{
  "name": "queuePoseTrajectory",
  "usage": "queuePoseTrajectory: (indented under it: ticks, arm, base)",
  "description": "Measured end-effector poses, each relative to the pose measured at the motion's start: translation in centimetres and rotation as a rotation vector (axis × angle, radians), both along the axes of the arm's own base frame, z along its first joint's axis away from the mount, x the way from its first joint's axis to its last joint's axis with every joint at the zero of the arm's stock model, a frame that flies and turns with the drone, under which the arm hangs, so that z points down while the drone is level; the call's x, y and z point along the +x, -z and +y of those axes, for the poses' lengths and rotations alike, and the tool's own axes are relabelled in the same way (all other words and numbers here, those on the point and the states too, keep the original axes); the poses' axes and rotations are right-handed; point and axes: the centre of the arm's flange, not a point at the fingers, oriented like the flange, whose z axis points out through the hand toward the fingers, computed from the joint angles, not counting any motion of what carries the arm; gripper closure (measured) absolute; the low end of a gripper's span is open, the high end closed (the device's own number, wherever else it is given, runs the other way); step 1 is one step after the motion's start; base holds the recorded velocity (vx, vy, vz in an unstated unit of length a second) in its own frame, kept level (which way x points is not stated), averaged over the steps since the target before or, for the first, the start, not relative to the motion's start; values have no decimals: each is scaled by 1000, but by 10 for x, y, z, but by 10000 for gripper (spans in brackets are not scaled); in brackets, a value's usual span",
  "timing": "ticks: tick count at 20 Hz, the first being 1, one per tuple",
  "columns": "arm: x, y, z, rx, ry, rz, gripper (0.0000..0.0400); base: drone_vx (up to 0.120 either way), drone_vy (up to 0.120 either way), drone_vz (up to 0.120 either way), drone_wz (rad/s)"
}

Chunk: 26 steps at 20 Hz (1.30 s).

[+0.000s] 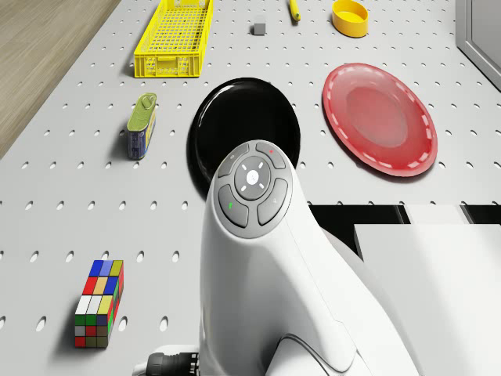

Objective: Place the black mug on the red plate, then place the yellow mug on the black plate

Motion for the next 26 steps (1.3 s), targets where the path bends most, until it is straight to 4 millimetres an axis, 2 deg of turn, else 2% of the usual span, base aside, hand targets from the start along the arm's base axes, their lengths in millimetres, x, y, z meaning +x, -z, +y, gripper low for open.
queuePoseTrajectory:
  ticks: [6,14,17,26]
  arm:
    - [0,0,-1,-6,0,0,0]
    - [0,0,-1,-8,0,0,0]
    - [0,0,-1,-8,0,0,0]
    - [0,0,-1,-9,0,0,0]
  base:
    - [0,0,-7,0]
    - [0,0,-105,0]
    - [0,93,-120,0]
    - [0,0,-120,0]
